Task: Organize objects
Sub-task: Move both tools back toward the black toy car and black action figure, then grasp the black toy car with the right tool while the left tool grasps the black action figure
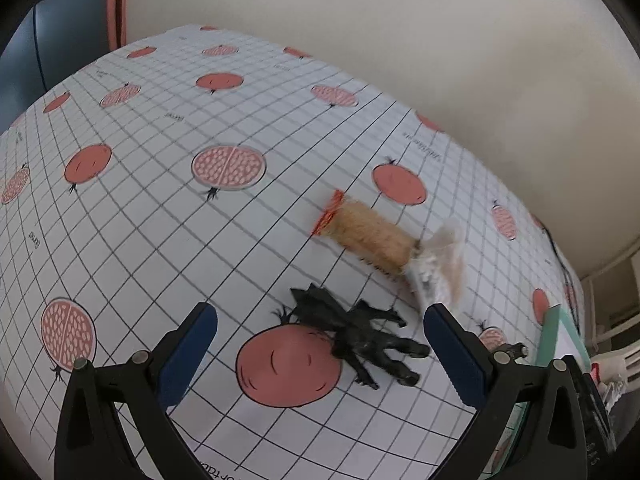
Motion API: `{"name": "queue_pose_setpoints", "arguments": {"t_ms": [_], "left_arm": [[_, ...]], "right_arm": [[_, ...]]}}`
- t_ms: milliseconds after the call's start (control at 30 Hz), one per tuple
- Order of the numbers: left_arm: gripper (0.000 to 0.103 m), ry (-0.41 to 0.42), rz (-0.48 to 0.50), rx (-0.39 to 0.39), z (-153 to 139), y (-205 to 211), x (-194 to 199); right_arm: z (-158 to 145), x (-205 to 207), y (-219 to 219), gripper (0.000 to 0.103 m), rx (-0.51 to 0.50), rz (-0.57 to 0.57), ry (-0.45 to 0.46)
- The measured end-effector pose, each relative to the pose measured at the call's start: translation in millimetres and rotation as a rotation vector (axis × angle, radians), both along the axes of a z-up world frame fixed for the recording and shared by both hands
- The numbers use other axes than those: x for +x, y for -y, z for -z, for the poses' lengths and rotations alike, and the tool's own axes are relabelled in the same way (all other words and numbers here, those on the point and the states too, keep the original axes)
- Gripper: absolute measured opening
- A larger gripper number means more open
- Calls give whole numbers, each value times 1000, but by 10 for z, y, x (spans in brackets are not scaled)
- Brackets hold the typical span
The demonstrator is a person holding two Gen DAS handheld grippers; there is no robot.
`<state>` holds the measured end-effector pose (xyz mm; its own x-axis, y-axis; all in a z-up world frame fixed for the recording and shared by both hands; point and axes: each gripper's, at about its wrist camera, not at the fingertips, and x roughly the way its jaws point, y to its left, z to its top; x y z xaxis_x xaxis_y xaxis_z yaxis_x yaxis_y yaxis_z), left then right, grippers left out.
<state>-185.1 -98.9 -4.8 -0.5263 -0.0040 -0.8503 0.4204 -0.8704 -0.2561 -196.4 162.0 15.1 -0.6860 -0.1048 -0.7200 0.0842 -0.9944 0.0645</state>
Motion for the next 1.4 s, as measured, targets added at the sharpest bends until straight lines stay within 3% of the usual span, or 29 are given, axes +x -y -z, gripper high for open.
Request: {"name": "queue_pose_setpoints", "arguments": {"t_ms": [300, 600, 1000, 1400], "left_arm": [[103, 52, -1, 45, 208, -69, -134], [103, 59, -4, 55, 263, -87, -217], [102, 95, 25, 3, 363, -283, -342], [102, 116, 54, -137, 423, -443, -442]], "right_arm": [[266, -96, -21, 103, -101, 39, 77], [448, -186, 40, 103, -124, 44, 115], [611, -239, 172, 103, -117, 29, 144], [697, -270, 258, 101, -63, 19, 150]]}}
